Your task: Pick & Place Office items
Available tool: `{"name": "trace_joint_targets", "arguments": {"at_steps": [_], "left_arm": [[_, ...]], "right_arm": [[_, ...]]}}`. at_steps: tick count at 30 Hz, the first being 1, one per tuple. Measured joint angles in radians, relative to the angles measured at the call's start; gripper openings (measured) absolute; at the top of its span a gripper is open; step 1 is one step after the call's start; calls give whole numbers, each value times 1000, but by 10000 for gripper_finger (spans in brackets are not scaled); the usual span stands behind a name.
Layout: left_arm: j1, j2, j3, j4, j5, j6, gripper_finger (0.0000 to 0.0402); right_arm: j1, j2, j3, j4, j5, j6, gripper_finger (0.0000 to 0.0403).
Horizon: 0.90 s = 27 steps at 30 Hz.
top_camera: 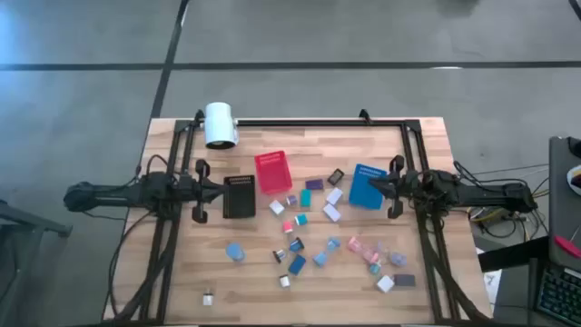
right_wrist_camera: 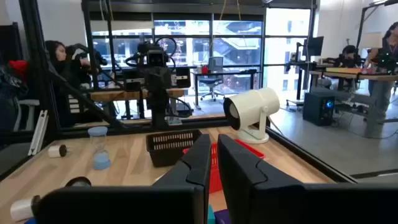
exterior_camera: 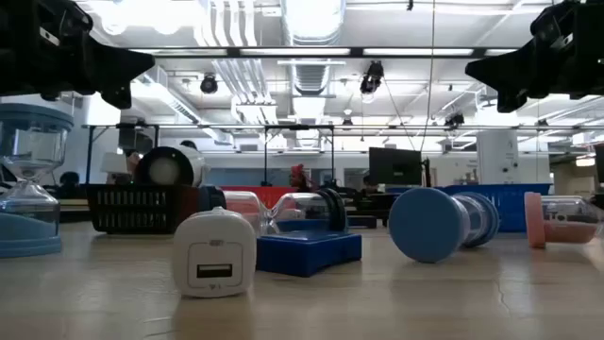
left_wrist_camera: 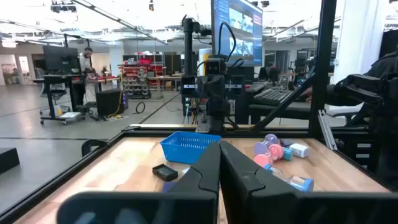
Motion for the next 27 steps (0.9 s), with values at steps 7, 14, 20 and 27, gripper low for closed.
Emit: {"name": "trace_joint_targets", "arguments": {"at_steps": [7, 14, 20, 27], "left_arm": [[0, 0, 0, 0, 0, 0, 10], [0, 0, 0, 1, 0, -77, 10], [1, 0, 0, 55, -48, -38, 10], [2, 0, 2, 54, -48, -48, 9]], "right_arm": [[0, 0, 0, 1, 0, 0, 27], [0, 0, 0, 1, 0, 0, 27], [0, 0, 0, 1, 0, 39, 27], [0, 1, 0, 1, 0, 68, 27]]}}
